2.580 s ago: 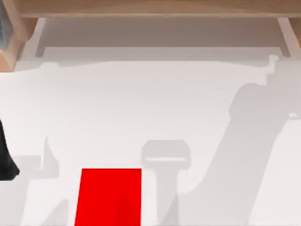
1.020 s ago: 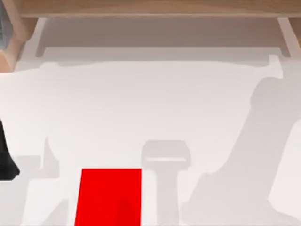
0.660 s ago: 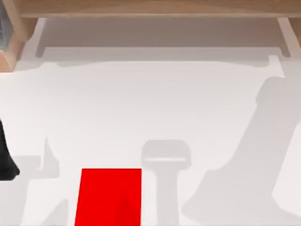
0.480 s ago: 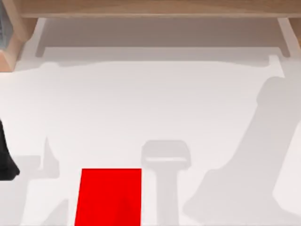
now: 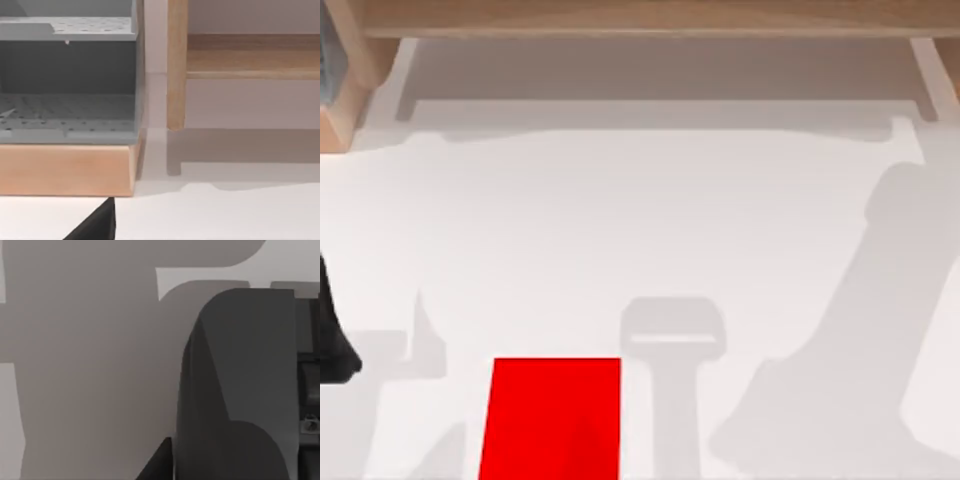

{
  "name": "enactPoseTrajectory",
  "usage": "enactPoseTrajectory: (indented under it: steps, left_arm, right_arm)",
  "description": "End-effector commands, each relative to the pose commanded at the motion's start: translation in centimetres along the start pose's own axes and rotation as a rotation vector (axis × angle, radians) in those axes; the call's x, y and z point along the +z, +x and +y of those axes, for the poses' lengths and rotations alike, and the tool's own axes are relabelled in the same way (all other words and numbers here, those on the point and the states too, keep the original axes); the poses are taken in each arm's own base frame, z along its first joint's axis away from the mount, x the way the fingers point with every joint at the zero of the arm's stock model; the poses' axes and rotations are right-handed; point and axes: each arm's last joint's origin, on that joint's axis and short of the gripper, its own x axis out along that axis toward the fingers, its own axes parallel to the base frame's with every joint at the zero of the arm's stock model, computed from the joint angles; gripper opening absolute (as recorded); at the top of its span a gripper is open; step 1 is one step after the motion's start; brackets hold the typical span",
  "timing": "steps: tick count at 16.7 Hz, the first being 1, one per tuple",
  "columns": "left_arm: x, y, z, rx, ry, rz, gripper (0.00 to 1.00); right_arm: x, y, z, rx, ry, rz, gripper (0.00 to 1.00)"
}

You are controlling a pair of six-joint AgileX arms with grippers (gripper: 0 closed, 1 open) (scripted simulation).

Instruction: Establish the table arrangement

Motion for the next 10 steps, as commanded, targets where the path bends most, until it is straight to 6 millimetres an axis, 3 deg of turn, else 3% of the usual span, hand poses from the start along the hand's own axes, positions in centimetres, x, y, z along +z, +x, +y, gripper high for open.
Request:
enactPoseTrajectory:
  steps: [6,10]
  left_arm:
    - [0.0,0.0,0.0,0.0,0.0,0.0,1.0]
    - [0.0,0.0,0.0,0.0,0.0,0.0,1.0]
  right_arm:
    - [0.0,0.0,0.0,0.0,0.0,0.0,0.02]
    - [0.0,0.0,0.0,0.0,0.0,0.0,0.0]
